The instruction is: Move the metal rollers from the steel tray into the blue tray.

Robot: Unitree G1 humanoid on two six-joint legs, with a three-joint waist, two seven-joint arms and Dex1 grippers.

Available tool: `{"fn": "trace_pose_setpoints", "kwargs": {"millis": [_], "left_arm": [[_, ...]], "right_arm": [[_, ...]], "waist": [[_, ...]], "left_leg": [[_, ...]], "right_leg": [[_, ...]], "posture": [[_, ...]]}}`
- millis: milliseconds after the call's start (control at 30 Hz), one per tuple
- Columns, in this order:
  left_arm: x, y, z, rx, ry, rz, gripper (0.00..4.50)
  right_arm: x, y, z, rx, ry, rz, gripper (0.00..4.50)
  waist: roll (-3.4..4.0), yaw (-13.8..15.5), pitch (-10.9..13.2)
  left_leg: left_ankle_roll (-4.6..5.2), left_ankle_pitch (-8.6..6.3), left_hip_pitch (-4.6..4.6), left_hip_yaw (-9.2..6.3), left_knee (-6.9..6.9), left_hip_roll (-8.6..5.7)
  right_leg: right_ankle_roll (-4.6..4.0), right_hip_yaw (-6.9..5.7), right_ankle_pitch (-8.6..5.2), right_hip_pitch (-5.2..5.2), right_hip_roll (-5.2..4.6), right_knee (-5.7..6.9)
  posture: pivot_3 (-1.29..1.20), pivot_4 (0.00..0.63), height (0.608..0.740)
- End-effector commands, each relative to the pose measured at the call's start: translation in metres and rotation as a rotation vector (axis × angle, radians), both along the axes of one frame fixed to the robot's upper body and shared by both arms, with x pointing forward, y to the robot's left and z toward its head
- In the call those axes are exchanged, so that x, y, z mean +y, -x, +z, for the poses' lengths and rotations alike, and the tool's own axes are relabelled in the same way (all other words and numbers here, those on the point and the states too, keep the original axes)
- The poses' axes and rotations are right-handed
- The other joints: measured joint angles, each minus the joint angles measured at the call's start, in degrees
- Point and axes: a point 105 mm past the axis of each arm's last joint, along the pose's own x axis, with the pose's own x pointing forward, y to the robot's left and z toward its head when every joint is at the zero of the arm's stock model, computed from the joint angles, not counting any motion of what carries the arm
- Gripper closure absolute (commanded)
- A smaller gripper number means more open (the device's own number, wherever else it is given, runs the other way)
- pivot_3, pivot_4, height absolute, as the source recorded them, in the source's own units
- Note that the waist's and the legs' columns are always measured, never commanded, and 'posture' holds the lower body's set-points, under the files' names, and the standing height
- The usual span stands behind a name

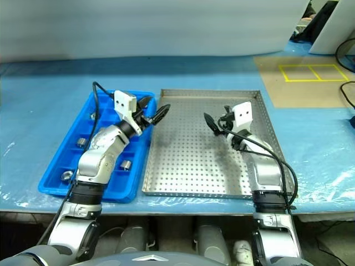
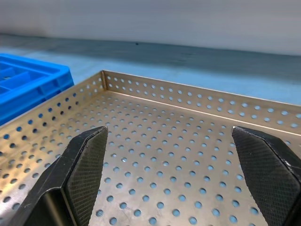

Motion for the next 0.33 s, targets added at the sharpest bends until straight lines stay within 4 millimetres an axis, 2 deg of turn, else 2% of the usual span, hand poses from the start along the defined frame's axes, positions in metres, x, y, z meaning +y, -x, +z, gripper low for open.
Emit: {"fn": "trace_pose_setpoints", "kwargs": {"millis": [33,333], "left_arm": [[0.013,0.006,0.016,-0.067,0.038,0.001,0.12],[0.036,0.021,0.009,-0.082,-0.112,-0.097,0.12]], "right_arm": [[0.007,0.004,0.02,-0.115,0.016,0.017,0.14],[0.017,0.002,0.029,-0.139,-0.027,0.107,0.14]], "waist": [[0.0,0.0,0.0],[0.02,0.1,0.0]], "left_leg": [[0.0,-0.01,-0.01,0.0,0.0,0.0],[0.18,-0.06,-0.08,0.0,-0.02,0.01]], "right_leg": [[0.0,0.0,0.0,0.0,0.0,-0.02],[0.0,-0.01,0.0,-0.01,-0.01,-0.08]], "posture": [[-0.2,0.15,0.74],[-0.14,0.15,0.74]]}}
